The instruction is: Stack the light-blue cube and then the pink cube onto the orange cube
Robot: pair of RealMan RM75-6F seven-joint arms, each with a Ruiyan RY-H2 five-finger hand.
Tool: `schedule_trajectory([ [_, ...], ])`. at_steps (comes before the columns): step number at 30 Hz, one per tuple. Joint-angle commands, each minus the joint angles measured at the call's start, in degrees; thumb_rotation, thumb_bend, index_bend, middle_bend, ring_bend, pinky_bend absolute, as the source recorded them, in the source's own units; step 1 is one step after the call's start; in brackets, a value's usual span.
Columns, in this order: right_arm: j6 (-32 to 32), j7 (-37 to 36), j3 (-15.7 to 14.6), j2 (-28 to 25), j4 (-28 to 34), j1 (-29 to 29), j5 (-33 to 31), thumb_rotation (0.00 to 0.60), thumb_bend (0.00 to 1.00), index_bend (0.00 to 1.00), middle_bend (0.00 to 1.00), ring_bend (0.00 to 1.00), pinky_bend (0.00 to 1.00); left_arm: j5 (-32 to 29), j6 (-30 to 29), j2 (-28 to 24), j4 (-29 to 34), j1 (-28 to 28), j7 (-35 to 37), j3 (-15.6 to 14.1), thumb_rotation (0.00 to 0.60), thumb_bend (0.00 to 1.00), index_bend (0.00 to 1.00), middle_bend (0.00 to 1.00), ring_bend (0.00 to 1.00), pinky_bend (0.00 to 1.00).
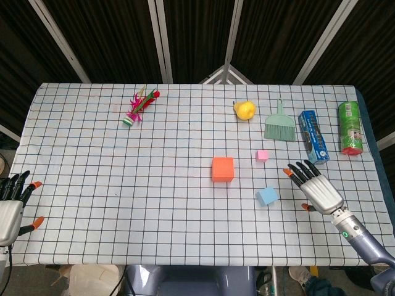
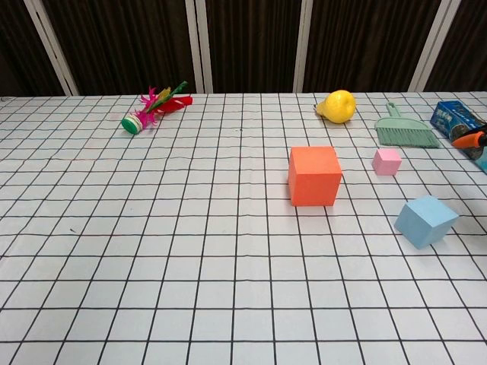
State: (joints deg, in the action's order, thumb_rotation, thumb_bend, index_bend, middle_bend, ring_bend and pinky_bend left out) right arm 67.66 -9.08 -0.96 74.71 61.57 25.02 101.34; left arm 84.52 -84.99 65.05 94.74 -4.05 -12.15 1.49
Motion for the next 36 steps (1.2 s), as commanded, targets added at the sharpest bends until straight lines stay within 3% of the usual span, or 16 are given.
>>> schedule_trajectory([
  [1, 0.1, -1.4, -0.6, 1.4, -0.5, 0.6, 0.2, 0.6, 0.1, 0.05, 0.07, 0.04, 0.0, -0.4, 0.0, 0.1, 0.1, 0.1, -0.3, 0.1, 0.6, 0.21, 0.2, 0.0, 0.0, 0.02],
  [19, -9.3, 10.4, 0.2, 1.7, 12.1, 3.9, -6.7, 0.6, 0.1, 0.16, 0.07, 0.04, 0.0, -1.1, 1.8, -1.1, -0.7, -0.6, 3.5, 0.2, 0.6, 0.21, 0.2, 0.0, 0.0, 0.02],
  [27, -9.9, 13.1, 0.8, 1.9, 13.2, 4.3, -8.9, 0.6, 0.2, 0.26, 0.07, 0.04, 0.0, -1.1, 1.7, -1.8, -1.0, -0.4, 5.2, 0.3, 0.6, 0.21, 0.2, 0.0, 0.0, 0.02],
  [36, -9.9, 12.7, 0.6, 1.6, 12.4, 4.5, -9.9, 0.6, 0.26, 0.3, 0.07, 0.05, 0.0, -1.4, 1.8, -1.5, -0.7, -0.5, 4.2, 0.3, 0.6, 0.21, 0.2, 0.0, 0.0, 0.02],
])
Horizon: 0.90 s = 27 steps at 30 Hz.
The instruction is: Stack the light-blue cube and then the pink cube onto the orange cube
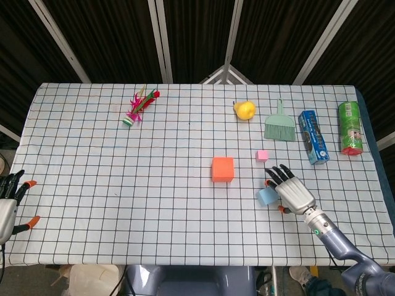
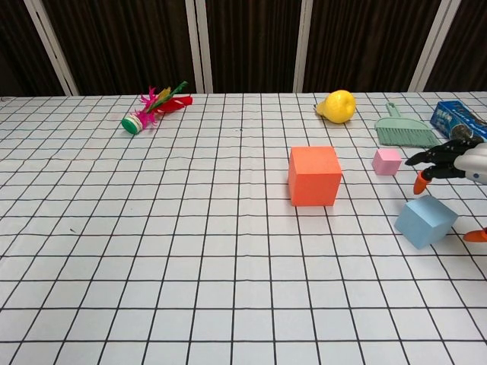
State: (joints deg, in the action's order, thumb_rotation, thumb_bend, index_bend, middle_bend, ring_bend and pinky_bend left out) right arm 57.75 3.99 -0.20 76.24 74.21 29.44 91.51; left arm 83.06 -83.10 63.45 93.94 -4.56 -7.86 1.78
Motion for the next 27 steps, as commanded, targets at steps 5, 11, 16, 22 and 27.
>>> schedule_trajectory([
  [5, 0.3, -1.8, -0.4, 0.5, -1.2, 0.2, 0.1, 0.6, 0.27, 0.3, 0.07, 0.05, 0.0, 0.0, -0.2, 0.2, 0.2, 0.1, -0.7, 0.0, 0.6, 0.21, 0.2, 0.0, 0.0, 0.02],
  [11, 0.6, -3.1, -0.8, 0.9, -1.7, 0.6, 0.7, 0.6, 0.28, 0.3, 0.07, 0.05, 0.0, -0.7, 0.5, 0.3, 0.1, -0.2, -0.7, 0.1, 0.6, 0.21, 0.2, 0.0, 0.0, 0.02],
  [16, 1.0, -3.4, -0.8, 1.3, -1.6, 0.9, 1.1, 0.6, 0.29, 0.31, 0.07, 0.05, 0.0, -0.9, 0.8, 0.3, 0.1, -0.3, -0.7, 0.2, 0.6, 0.21, 0.2, 0.0, 0.0, 0.02],
  [22, 0.8, -3.8, -1.0, 1.6, -1.3, 1.4, 1.1, 0.6, 0.3, 0.34, 0.07, 0.06, 0.0, -1.2, 0.8, 0.1, 0.1, -0.3, -0.6, 0.2, 0.6, 0.21, 0.2, 0.0, 0.0, 0.02],
  [27, 0.5, -3.5, -0.9, 1.8, -1.2, 1.7, 0.6, 0.6, 0.3, 0.36, 0.07, 0.06, 0.0, -1.4, 1.0, 0.2, 0.2, -0.4, -1.0, 0.2, 0.6, 0.21, 0.2, 0.0, 0.0, 0.02],
])
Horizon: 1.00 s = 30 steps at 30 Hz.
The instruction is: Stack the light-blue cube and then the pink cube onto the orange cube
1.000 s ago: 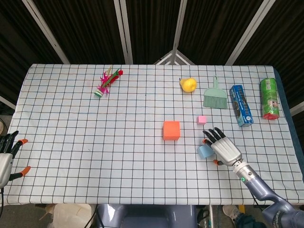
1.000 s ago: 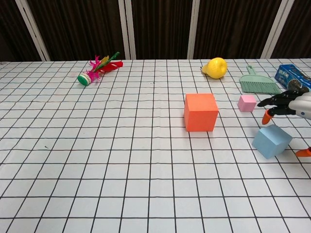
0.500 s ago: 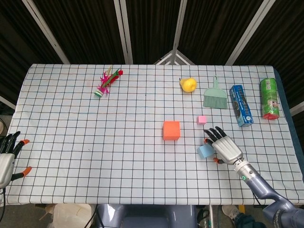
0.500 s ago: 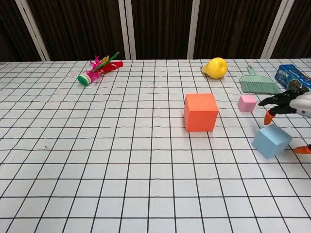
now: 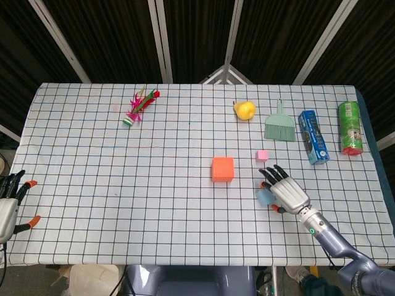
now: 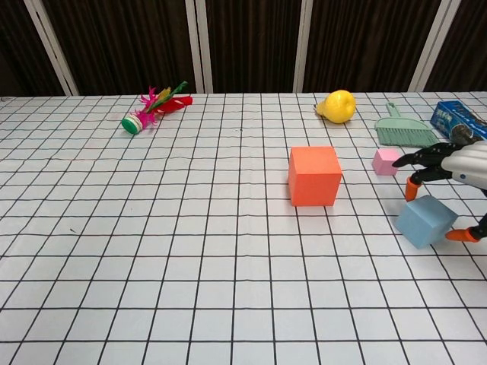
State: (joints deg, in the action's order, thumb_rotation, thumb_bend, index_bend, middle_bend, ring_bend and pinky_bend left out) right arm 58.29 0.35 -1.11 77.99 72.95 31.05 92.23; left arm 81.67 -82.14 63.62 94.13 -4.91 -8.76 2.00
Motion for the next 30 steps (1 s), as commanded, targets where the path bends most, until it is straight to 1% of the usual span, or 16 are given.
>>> schedule_trajectory([
  [1, -0.1, 0.2, 0.0, 0.1, 0.1, 0.1, -0.2, 0.6, 0.31, 0.36, 0.07, 0.06, 0.0, -0.1, 0.1, 0.0, 0.1, -0.1, -0.2, 0.0, 0.6, 0.21, 0.2, 0.0, 0.0, 0.02],
  [7, -0.5, 0.5, 0.1, 0.2, 0.0, 0.3, -0.9, 0.6, 0.32, 0.37, 0.07, 0.06, 0.0, -0.6, 0.3, 0.0, 0.2, -0.1, -0.6, 0.1, 0.6, 0.21, 0.2, 0.0, 0.0, 0.02],
  [20, -0.8, 0.9, -0.1, 0.2, 0.5, 0.7, -1.3, 0.6, 0.36, 0.42, 0.07, 0.06, 0.0, -0.6, 0.0, -0.1, 0.5, 0.0, -0.8, 0.0, 0.6, 0.21, 0.2, 0.0, 0.0, 0.02],
  [30, -1.0, 2.3, -0.1, -1.7, 3.3, 0.9, -1.8, 0.6, 0.36, 0.44, 0.07, 0.06, 0.0, -0.3, -0.2, -0.3, 0.5, 0.1, -0.3, 0.0, 0.6, 0.21, 0.2, 0.0, 0.0, 0.02],
])
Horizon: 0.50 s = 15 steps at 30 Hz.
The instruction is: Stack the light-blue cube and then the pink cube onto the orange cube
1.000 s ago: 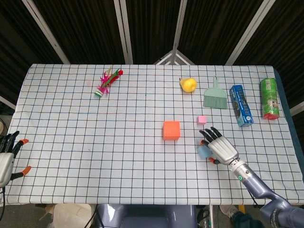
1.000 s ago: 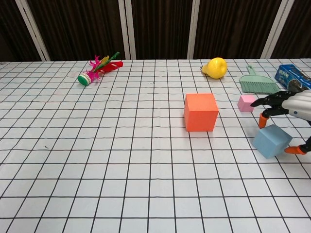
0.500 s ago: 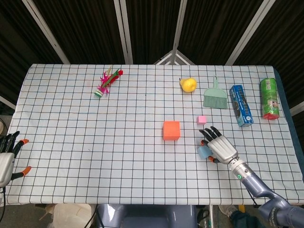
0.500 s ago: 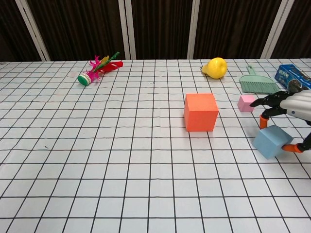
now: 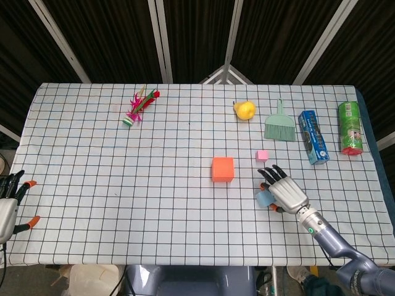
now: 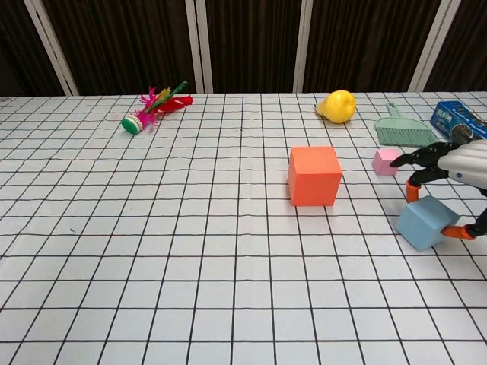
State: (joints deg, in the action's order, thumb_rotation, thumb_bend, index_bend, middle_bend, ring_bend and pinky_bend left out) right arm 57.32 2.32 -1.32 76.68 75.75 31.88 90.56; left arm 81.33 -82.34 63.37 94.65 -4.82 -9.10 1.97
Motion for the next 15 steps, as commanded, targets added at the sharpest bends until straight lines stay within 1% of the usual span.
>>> schedule_trajectory([
  [1, 0.0, 0.5, 0.2, -0.7, 1.0, 0.1, -0.2, 0.6, 0.36, 0.44, 0.07, 0.06, 0.0, 0.0, -0.1, 0.0, 0.0, 0.0, 0.1, 0.0, 0.6, 0.21, 0.2, 0.01, 0.0, 0.02],
  [4, 0.1, 1.6, 0.6, -2.0, 3.0, 0.3, -0.5, 0.6, 0.36, 0.44, 0.07, 0.06, 0.0, 0.0, -0.1, -0.1, 0.0, 0.0, 0.2, 0.0, 0.6, 0.21, 0.2, 0.01, 0.0, 0.02],
  [5, 0.4, 2.3, 1.2, -2.9, 4.4, 0.7, -0.7, 0.6, 0.36, 0.44, 0.07, 0.06, 0.0, -0.1, 0.1, -0.1, 0.0, 0.0, 0.1, 0.0, 0.6, 0.21, 0.2, 0.01, 0.0, 0.02],
  [11, -3.1, 8.3, 4.1, -7.7, 13.0, 2.9, -5.0, 0.6, 0.38, 0.44, 0.07, 0.07, 0.0, -0.1, 0.2, -0.2, 0.1, -0.1, 0.3, 0.0, 0.6, 0.21, 0.2, 0.01, 0.0, 0.02],
  [13, -5.3, 9.7, 6.5, -9.6, 17.4, 4.6, -8.7, 0.6, 0.39, 0.44, 0.07, 0.07, 0.0, -0.1, -0.1, -0.4, 0.0, 0.1, 0.8, 0.1, 0.6, 0.21, 0.2, 0.01, 0.0, 0.02],
  [15, -7.0, 10.6, 8.1, -10.8, 20.4, 5.6, -12.3, 0.6, 0.39, 0.44, 0.07, 0.07, 0.0, -0.2, -0.2, -0.5, -0.1, 0.2, 1.2, 0.2, 0.6, 0.21, 0.2, 0.0, 0.0, 0.02],
])
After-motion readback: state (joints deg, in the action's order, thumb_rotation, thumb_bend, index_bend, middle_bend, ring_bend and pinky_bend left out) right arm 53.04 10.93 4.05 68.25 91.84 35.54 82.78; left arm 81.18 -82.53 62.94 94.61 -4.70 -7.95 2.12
